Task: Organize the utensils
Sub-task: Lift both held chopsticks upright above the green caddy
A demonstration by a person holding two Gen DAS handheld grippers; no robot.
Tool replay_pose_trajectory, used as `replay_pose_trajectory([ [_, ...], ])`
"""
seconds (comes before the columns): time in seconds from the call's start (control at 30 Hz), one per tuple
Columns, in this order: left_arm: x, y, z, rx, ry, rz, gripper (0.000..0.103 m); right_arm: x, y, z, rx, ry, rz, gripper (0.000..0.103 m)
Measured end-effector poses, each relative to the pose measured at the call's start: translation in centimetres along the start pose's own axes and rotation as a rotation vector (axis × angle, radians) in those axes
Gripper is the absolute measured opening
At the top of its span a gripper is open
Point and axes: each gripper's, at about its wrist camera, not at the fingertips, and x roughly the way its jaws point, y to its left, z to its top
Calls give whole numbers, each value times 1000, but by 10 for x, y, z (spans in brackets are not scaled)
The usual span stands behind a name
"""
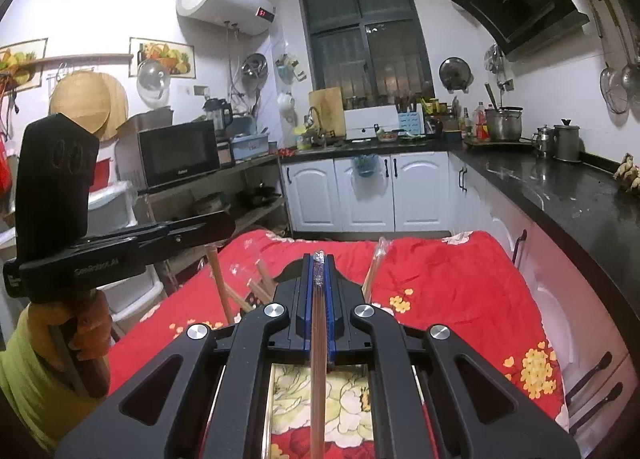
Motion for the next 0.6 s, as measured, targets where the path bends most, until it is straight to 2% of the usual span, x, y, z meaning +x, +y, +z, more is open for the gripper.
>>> replay_pose_trajectory([
  [0.6, 13, 17, 55, -21, -116, 65, 1, 25, -4, 69, -51, -206, -60, 5],
])
